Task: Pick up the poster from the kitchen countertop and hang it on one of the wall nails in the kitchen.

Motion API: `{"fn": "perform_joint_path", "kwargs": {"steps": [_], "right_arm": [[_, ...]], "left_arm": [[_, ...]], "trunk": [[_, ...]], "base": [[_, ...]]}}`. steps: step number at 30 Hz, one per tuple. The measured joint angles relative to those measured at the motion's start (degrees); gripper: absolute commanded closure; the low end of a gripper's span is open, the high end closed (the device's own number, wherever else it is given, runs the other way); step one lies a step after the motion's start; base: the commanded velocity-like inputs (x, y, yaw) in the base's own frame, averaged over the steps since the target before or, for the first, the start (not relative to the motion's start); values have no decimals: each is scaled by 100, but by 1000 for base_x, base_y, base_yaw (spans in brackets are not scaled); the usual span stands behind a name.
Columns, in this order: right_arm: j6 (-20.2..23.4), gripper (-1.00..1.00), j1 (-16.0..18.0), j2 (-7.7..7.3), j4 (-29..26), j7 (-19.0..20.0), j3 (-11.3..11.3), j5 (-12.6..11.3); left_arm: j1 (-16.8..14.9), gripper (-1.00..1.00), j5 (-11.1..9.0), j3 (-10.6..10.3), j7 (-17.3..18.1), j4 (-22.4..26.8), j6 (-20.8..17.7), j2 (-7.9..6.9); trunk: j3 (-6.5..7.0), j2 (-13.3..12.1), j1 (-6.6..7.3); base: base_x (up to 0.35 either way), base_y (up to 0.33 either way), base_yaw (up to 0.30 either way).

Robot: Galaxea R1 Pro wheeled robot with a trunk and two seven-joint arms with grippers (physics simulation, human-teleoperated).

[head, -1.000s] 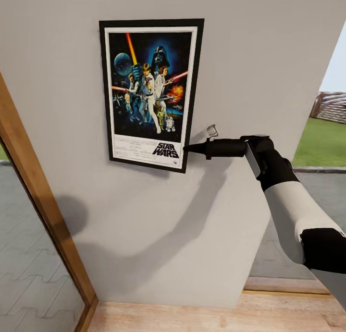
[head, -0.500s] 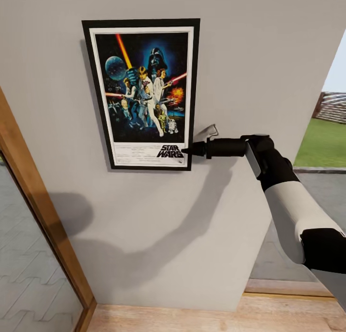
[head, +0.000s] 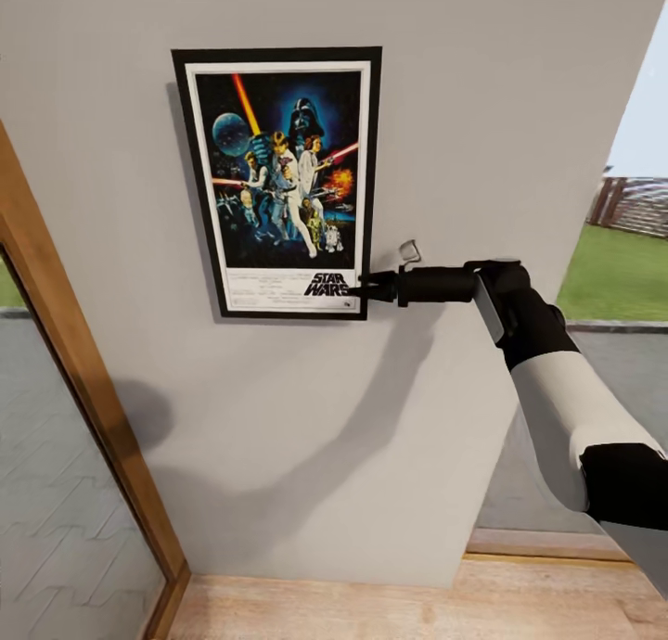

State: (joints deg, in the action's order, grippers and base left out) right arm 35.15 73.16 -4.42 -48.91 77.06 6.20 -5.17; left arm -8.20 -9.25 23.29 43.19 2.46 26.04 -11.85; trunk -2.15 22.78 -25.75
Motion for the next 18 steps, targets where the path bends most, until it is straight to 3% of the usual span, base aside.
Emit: {"fn": "perform_joint_path", "kwargs": {"steps": [3, 9, 12, 14, 15, 18], "right_arm": [[-4, -100, -32, 0, -92, 2, 5, -5], [-14, -100, -811, -6, -1009, 1, 11, -16], [-68, -100, -1957, -9, -1877, -1, 12, -15], [-178, -100, -2415, -9, -2111, -2, 12, -16], [-400, -100, -2828, -9, -2270, -2, 12, -17], [-898, -100, -3527, -10, -2415, -3, 9, -17]], "left_arm": [[0, -100, 0, 2, 0, 0, -1, -4], [0, -100, 0, 1, 1, 0, 0, -12], [0, -100, 0, 3, 2, 1, -1, -18], [0, -100, 0, 2, 1, 0, -1, -21], [0, -100, -1, 3, 2, 1, -1, -26], [0, -100, 0, 7, 1, 1, -1, -34]], "trunk": [[0, 0, 0], [-1, 0, 1], [-3, 1, 1], [-1, 0, 1], [-2, 1, 1], [-2, 0, 1]], "base": [[-20, 0, 0], [-5, 0, 0], [0, 0, 0], [0, 0, 0], [0, 0, 0], [0, 0, 0]]}}
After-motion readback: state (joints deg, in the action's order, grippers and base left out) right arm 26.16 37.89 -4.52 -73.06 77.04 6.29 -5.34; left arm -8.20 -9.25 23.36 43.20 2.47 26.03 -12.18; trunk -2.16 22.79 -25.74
